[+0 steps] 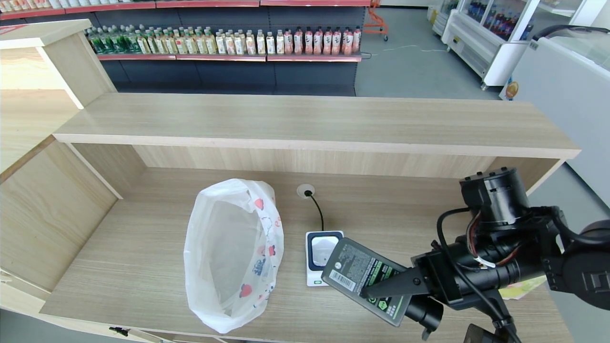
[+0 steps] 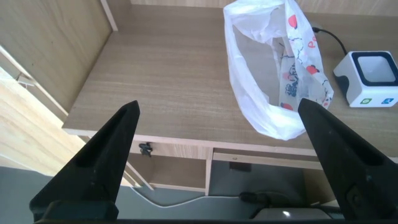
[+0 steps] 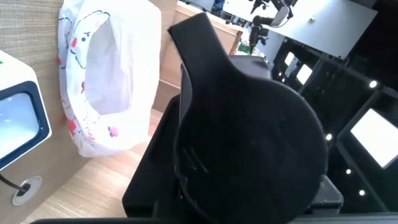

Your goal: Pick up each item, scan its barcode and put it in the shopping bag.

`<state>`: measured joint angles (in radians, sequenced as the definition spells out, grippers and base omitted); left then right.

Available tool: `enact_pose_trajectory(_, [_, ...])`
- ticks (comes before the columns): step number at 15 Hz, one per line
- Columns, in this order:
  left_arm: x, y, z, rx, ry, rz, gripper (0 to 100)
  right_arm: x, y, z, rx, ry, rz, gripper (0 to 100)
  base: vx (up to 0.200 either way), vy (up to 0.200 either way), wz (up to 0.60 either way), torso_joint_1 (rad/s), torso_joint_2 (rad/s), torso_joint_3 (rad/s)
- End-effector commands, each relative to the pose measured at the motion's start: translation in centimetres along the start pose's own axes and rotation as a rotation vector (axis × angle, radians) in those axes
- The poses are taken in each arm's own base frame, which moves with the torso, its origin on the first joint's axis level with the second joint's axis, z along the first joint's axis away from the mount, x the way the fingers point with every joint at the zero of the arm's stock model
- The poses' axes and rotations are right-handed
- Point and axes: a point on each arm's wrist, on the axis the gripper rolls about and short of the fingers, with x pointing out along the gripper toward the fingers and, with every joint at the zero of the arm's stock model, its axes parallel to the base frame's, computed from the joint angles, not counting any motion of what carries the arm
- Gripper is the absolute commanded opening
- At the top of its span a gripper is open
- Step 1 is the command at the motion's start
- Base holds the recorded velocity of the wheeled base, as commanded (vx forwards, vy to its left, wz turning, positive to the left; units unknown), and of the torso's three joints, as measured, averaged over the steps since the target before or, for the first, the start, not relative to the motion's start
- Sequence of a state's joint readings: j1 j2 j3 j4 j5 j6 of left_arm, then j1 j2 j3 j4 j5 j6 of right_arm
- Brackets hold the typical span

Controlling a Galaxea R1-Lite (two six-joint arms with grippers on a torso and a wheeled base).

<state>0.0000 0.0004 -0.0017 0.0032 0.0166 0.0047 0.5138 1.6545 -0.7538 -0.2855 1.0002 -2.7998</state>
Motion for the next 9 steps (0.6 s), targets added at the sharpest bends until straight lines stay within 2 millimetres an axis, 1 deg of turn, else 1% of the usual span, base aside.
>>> enact_pose_trajectory(1, [0.0,0.0,0.0,0.0,0.0,0.0,100,0.3,0.4,0.0,-0.075,-0.004,0.0,0,0.0,0.0,0.0,0.0,0.0,0.0])
enact_pose_trajectory(3, [0.0,0.0,0.0,0.0,0.0,0.0,100,0.7,1.0,0.0,-0.06,-0.015,0.002,0,0.0,0.0,0.0,0.0,0.0,0.0])
enact_pose_trajectory(6, [0.0,0.0,0.0,0.0,0.0,0.0,100,1.4,1.6,-0.9,-0.066,-0.014,-0.001,0,0.0,0.0,0.0,0.0,0.0,0.0])
enact_pose_trajectory(9, [0.0,0.0,0.0,0.0,0.0,0.0,100,2.2,1.5,-1.1,-0.095,-0.019,-0.021,0,0.0,0.0,0.0,0.0,0.0,0.0])
